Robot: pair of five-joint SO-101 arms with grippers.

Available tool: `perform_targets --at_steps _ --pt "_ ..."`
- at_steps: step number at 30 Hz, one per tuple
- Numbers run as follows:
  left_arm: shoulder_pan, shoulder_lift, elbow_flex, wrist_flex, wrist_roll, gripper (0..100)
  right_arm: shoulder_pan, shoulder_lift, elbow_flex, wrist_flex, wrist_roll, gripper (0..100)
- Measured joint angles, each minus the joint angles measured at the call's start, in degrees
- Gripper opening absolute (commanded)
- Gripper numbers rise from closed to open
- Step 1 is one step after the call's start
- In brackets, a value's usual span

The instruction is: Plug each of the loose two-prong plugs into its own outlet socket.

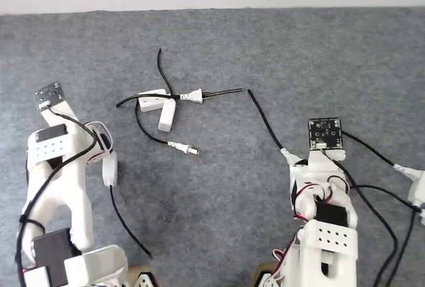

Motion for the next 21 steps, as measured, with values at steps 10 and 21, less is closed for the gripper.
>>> perform_targets --at_steps 10,21 --pt "-0.4 -5.2 -1.8 4.7 1.5 17 0.1 0.0 0.0 0.0 0.0 2.0" --pt "-3.5 -9.8 7.2 7.6 3.2 17 -0.1 0.0 0.0 0.0 0.0 2.0"
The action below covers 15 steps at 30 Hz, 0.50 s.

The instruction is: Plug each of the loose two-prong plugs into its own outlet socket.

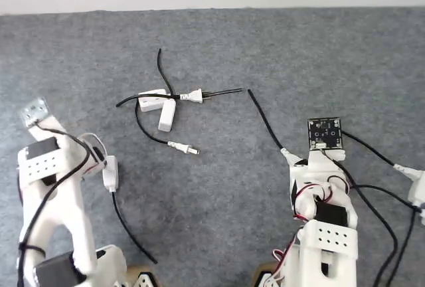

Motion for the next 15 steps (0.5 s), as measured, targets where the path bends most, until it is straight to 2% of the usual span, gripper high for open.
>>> perform_targets --at_steps 5,15 --pt "0.9 5.2 -2.5 -0.1 -2.3 17 0.0 0.0 0.0 0.0 0.0 2.0" --pt "0.6 9.1 -7.1 0.0 -2.2 17 0.0 0.0 0.0 0.0 0.0 2.0"
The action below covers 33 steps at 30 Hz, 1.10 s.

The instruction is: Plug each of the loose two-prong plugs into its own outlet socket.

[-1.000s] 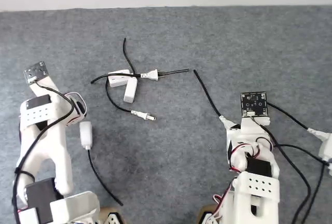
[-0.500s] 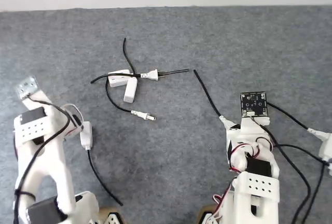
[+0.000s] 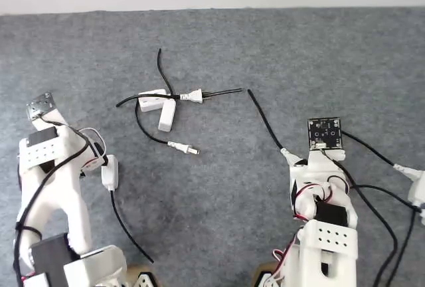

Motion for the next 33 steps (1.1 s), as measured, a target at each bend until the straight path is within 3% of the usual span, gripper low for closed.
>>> perform_targets --at_steps 23,33 --pt "-4.8 1.2 -2.5 2.5 0.4 17 0.0 0.0 0.0 0.0 0.1 2.0" --pt "5.8 1.2 5.8 2.5 -2.5 17 0.0 0.0 0.0 0.0 0.1 2.0"
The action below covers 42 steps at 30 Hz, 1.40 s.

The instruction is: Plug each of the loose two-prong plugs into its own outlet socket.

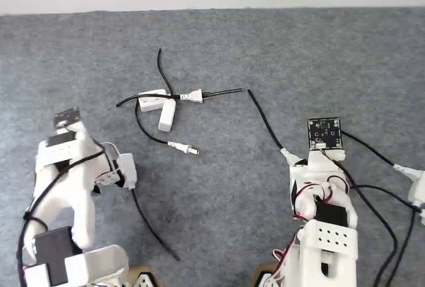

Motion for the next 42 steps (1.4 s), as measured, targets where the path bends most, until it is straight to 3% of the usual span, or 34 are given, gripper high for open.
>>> perform_targets --at_steps 6,19,26,31,42 --pt "5.9 0.0 0.0 -1.1 -0.1 17 0.0 0.0 0.0 0.0 0.1 2.0" --pt "7.5 0.0 -8.2 4.0 0.5 17 -1.0 0.0 0.9 0.0 1.8 2.0" --pt "13.4 0.0 -10.8 6.9 1.4 17 -1.5 0.0 0.9 0.0 2.0 2.0" --pt "14.0 -0.1 -11.5 6.9 1.4 17 -2.2 0.0 0.9 -0.4 2.0 2.0" --pt "15.2 -16.5 -6.8 5.6 3.3 17 -2.2 0.0 0.9 -2.0 4.0 2.0"
